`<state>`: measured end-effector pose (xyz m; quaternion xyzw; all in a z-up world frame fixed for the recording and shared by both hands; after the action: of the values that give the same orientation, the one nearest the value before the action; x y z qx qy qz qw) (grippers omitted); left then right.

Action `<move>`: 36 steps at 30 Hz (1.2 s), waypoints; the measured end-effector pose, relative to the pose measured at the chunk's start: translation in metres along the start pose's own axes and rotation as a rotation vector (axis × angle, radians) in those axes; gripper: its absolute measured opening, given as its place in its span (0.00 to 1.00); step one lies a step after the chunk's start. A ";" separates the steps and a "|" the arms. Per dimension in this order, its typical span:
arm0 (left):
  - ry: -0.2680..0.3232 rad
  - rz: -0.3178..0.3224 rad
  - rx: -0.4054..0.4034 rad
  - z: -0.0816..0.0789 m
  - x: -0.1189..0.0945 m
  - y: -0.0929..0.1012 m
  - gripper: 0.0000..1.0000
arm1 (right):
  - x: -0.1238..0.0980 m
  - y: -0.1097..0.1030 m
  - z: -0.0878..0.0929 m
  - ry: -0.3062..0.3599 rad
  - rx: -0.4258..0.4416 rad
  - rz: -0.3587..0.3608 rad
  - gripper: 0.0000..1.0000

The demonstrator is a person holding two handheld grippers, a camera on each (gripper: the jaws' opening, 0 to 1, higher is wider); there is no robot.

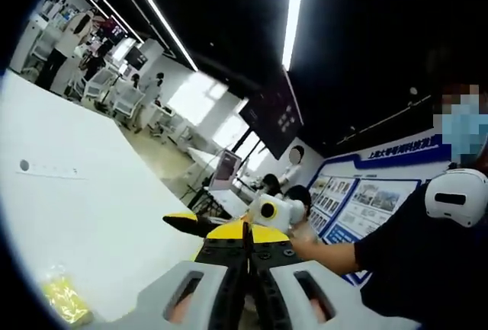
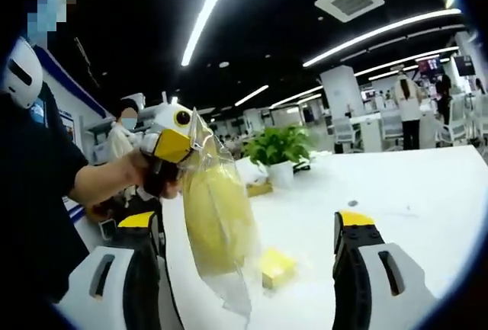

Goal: Compare the silicone blocks by pressing each to a similar depth, holding the contact briefly, and releasing to observe deformation and rebound differences across the visible hardness samples.

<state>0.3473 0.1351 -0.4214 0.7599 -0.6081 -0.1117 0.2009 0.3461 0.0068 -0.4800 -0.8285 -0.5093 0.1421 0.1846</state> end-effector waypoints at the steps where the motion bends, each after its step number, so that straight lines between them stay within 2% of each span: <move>1: -0.001 0.002 -0.005 0.001 0.001 0.000 0.00 | -0.001 0.000 0.000 0.010 0.003 0.007 0.96; 3: 0.002 0.002 -0.015 0.002 0.002 -0.001 0.00 | -0.004 0.000 -0.003 0.043 -0.006 0.015 0.96; 7: 0.008 -0.006 -0.028 0.005 0.003 -0.003 0.00 | -0.011 -0.001 -0.005 0.066 0.012 0.035 0.96; 9: 0.007 -0.012 -0.037 0.008 0.004 -0.004 0.00 | -0.016 0.003 -0.004 0.037 -0.014 0.094 0.96; 11: 0.007 -0.023 -0.047 0.010 0.004 -0.006 0.00 | -0.020 0.003 -0.004 0.034 -0.052 0.110 0.96; 13: 0.010 -0.035 -0.070 0.014 0.004 -0.010 0.00 | -0.027 0.000 -0.003 0.031 -0.054 0.118 0.96; 16: 0.010 -0.044 -0.102 0.019 0.006 -0.015 0.00 | -0.040 -0.002 0.000 0.017 -0.032 0.142 0.96; 21: 0.013 -0.047 -0.143 0.029 0.013 -0.019 0.00 | -0.073 -0.008 0.007 0.043 -0.108 0.205 0.96; 24: 0.022 -0.052 -0.164 0.034 0.019 -0.022 0.00 | -0.090 -0.007 0.013 0.050 -0.097 0.237 0.96; 26: 0.025 -0.048 -0.177 0.038 0.023 -0.024 0.00 | -0.099 -0.006 0.020 0.041 -0.055 0.260 0.96; 29: 0.036 -0.064 -0.199 0.045 0.029 -0.028 0.00 | -0.109 -0.005 0.030 0.021 -0.042 0.293 0.96; 33: 0.042 -0.099 -0.235 0.060 0.037 -0.036 0.00 | -0.117 -0.006 0.042 -0.049 -0.004 0.313 0.92; 36: 0.053 -0.130 -0.265 0.071 0.042 -0.043 0.00 | -0.119 -0.012 0.043 -0.035 -0.010 0.294 0.93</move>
<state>0.3655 0.0905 -0.5002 0.7672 -0.5319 -0.1837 0.3079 0.2657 -0.0880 -0.5077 -0.8924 -0.3865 0.1795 0.1486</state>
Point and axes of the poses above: the point that each gripper's makers call its tool centre point, and the gripper's own axes: x roughly forward along the fingers, y roughly to its right, z roughly out of its underside, the point moved 7 cm from there along -x, roughly backward along the fingers, and after that the axes turned 13 degrees about x, right-handed, at the moved point
